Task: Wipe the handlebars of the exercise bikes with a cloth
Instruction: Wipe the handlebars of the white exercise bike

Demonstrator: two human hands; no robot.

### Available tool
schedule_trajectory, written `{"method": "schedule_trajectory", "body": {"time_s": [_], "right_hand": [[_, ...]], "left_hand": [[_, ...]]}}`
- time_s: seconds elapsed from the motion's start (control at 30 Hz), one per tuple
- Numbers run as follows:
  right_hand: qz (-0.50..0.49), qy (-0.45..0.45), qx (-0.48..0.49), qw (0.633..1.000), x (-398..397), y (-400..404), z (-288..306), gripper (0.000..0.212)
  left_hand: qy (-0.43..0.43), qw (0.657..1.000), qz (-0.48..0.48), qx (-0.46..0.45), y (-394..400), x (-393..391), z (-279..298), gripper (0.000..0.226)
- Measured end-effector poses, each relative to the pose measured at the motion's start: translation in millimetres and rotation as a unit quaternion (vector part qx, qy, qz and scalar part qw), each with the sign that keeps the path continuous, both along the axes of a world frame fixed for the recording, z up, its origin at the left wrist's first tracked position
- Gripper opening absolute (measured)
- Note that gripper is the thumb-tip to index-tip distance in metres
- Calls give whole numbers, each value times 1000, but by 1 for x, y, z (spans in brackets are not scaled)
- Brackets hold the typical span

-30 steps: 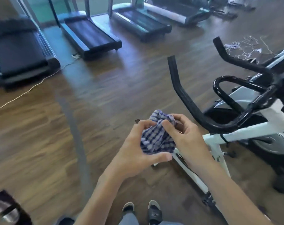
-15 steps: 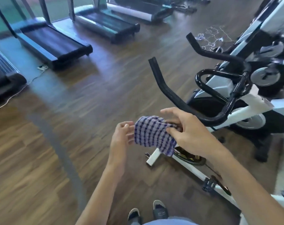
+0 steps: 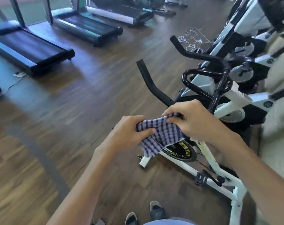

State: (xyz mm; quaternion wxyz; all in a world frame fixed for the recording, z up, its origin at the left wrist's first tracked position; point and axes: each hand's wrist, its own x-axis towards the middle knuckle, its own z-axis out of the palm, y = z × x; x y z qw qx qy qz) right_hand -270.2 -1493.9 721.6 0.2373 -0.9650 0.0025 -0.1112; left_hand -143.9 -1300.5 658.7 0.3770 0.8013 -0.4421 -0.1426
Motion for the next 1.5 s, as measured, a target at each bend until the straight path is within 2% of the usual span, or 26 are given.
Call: {"method": "schedule_trajectory", "body": {"time_s": [0.1,0.2,0.23,0.3,0.33,0.4,0.47,0.6,0.73,0.8,0.87,0.93,1.0,1.03,1.07,1.1,1.17,1.2,1.27,1.3,1.33,1.37,1.43,1.47,1.5], "right_hand": [[-20,-37,29,999,-7,0,-10,13],[-73,-52,131,987,-12,-4,-25,13],[-89,-26,177,980,-14,-6,-30,20],[-108,80,270,953,-18,-10,-41,50],[-109,130,307,937,-22,-10,-48,55],[-99,152,349,919,-28,-8,-63,33],[-118,110,356,921,-30,-5,-75,14],[-191,31,322,927,-27,-1,-83,15],[-207,9,274,939,-18,3,-77,11],[-202,-10,215,955,-17,11,-75,17],[-187,1,196,962,-18,24,-77,23],[-170,76,245,951,-21,38,-79,38],[-147,169,364,904,-26,44,-81,68],[-127,187,424,877,-28,45,-82,80],[-105,184,473,856,-31,42,-83,87],[-89,171,510,838,-33,39,-83,89],[-95,128,542,825,-36,28,-80,87],[-113,91,518,843,-37,23,-77,81],[-162,33,397,903,-38,11,-74,60],[-174,34,343,922,-39,7,-72,49],[-178,56,335,924,-39,3,-71,39],[-174,87,370,909,-37,2,-71,33],[-166,135,490,845,-36,3,-75,28],[-168,135,524,824,-35,4,-76,25],[-173,121,519,828,-35,5,-78,20]], "left_hand": [[28,998,-52,27,-6,-2,6,23],[29,999,-31,31,-16,-5,-2,19],[51,999,-14,8,-20,-6,-5,16],[118,992,14,-35,-26,-8,-14,12],[149,988,19,-42,-28,-8,-17,12],[190,982,3,-19,-30,-6,-24,11],[201,979,-27,26,-30,-2,-28,9],[184,977,-45,97,-32,0,-22,8],[158,982,19,99,-40,-10,-23,20],[187,976,75,82,-44,-21,-27,21],[300,945,122,52,-50,-35,-27,18],[439,890,120,17,-53,-45,-23,18],[568,818,80,-31,-47,-47,-21,24],[620,780,58,-59,-42,-46,-20,27],[648,756,45,-80,-37,-45,-22,31],[654,749,39,-93,-35,-44,-24,33],[618,777,58,-101,-33,-42,-29,28],[602,787,75,-110,-34,-41,-31,26],[608,777,88,-138,-36,-40,-31,27],[621,764,80,-154,-36,-39,-28,29],[628,758,70,-164,-37,-39,-27,31],[631,754,64,-170,-37,-38,-25,33],[625,759,54,-171,-38,-37,-23,38],[618,766,49,-169,-37,-36,-23,41],[613,772,40,-164,-37,-36,-22,43]]}}
